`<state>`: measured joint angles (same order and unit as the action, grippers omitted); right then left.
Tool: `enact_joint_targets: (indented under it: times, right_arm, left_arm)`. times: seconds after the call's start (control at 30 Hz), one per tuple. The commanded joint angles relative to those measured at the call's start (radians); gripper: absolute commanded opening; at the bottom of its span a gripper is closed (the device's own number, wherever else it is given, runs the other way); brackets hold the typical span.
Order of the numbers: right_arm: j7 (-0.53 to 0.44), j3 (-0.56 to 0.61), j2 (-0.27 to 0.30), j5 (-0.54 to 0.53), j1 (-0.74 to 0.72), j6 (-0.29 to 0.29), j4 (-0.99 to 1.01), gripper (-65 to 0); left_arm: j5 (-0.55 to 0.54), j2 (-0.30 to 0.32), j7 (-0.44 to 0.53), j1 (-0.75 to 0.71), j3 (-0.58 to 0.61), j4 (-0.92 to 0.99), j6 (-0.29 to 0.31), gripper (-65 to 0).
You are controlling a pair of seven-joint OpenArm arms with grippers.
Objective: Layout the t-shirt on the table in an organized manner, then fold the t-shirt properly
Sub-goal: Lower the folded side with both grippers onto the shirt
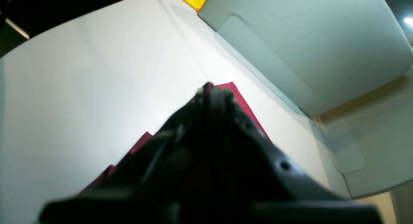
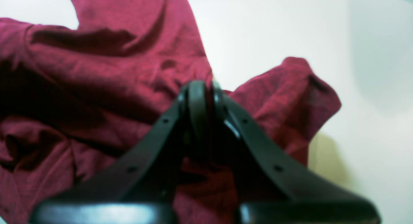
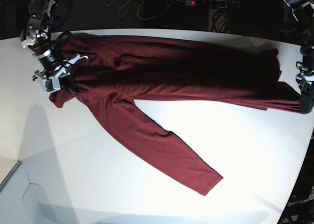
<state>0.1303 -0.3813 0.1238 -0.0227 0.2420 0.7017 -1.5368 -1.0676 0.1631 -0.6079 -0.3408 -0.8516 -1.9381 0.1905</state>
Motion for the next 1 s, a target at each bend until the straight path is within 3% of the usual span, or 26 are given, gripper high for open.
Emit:
enact_joint_targets:
  times: [0.0, 0.3, 0.77, 0.97]
  right_arm:
    - [-0.024, -0.005, 0.009, -0.015, -0.002, -0.004, -0.015, -65.0]
    - [-0.022, -0.005, 0.009, -0.013, -0.030, -0.004, 0.019, -65.0]
    - [-0.022, -0.009, 0.035, -0.012, -0.119, -0.004, 0.127, -65.0]
    - [-0.022, -0.009, 0.041, -0.012, -0.148, -0.004, 0.172, -65.0]
  left_arm:
    - [-0.035, 0.013, 0.026, 0.013, -0.004, -0.011, 0.002, -64.8]
    - [0.100, 0.039, 0.026, 0.098, 0.085, 0.205, 0.002, -64.8]
    - [0.267, 0.039, 0.024, 0.233, 0.091, 0.503, 0.002, -64.8]
    - [0.300, 0.076, 0.032, 0.266, 0.206, 0.613, 0.002, -64.8]
